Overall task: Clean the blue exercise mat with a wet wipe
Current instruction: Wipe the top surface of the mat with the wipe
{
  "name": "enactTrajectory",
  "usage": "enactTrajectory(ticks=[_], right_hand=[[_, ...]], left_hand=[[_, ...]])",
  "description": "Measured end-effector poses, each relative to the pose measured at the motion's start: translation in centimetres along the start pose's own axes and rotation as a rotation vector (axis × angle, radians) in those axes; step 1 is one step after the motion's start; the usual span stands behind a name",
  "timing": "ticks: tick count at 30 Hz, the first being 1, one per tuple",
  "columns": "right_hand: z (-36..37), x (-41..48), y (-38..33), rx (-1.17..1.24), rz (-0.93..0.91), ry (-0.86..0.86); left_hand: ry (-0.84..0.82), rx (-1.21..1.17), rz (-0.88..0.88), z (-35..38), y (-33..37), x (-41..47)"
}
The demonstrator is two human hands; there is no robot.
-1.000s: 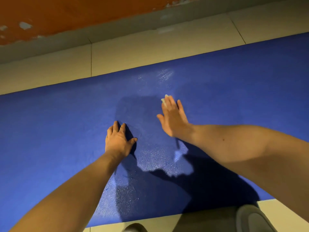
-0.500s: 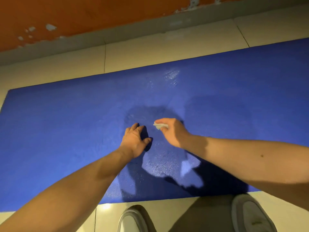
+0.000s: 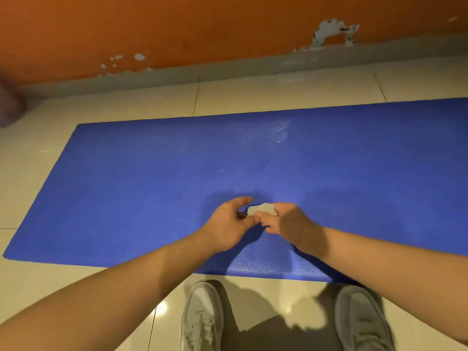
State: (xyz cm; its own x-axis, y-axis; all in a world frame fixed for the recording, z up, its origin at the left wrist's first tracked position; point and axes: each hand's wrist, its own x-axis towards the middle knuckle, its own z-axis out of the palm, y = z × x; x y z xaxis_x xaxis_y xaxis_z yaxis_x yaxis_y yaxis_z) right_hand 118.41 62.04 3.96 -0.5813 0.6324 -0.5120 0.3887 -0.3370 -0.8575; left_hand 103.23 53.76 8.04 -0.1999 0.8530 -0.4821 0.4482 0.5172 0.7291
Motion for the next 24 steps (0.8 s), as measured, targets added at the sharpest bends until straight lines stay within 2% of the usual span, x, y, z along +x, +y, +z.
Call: enactTrajectory(ticks=[4,10,24], right_hand=[[0.8,0.1,1.5,0.166,0.024,0.038],[-0.2,-0.5,3.7,0.165,0.11,-0.057],[-1.1,-0.2,4.6,0.172,0.165,-0.057]], left_hand=[[0.079,-0.148,0.09,2.0,-1.6,-0.1],[0.068,-0.285,0.021,3.2,-3.0,-0.4],[0.109,-0.422,-0.158,4.5,-4.0,0.5]])
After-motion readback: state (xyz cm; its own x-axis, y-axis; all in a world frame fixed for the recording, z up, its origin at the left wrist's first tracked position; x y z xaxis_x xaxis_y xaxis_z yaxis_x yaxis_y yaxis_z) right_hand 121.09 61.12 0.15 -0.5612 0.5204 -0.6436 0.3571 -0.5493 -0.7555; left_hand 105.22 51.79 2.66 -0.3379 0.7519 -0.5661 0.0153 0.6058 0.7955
